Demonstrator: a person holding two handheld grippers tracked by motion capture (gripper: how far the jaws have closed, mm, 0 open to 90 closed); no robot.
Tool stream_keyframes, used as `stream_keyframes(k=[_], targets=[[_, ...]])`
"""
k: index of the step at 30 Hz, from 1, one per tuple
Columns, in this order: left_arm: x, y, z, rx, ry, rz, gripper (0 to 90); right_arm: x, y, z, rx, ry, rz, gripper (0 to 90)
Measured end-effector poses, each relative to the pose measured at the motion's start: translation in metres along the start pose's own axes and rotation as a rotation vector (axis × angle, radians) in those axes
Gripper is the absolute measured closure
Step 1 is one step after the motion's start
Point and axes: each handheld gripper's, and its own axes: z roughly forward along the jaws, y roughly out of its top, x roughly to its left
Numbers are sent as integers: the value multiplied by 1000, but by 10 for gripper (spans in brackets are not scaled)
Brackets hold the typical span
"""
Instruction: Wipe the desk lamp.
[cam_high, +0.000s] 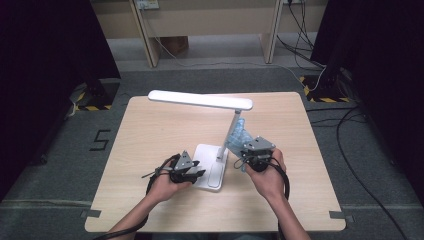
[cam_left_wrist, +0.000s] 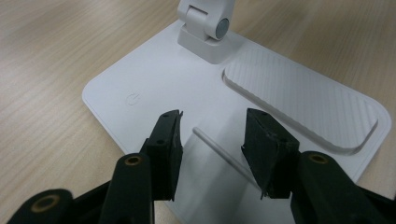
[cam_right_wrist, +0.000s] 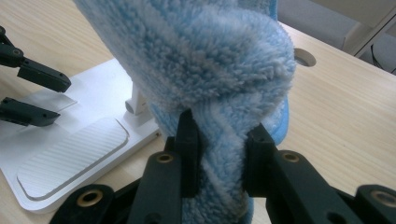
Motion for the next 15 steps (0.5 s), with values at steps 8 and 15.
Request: stream_keyframes(k=[8,15], targets=[[0,0,0,1,0,1,555,3,-4,9,24,-1,3,728],[0,0,0,2,1,2,563,5,-7,18,47,-9,-13,728]])
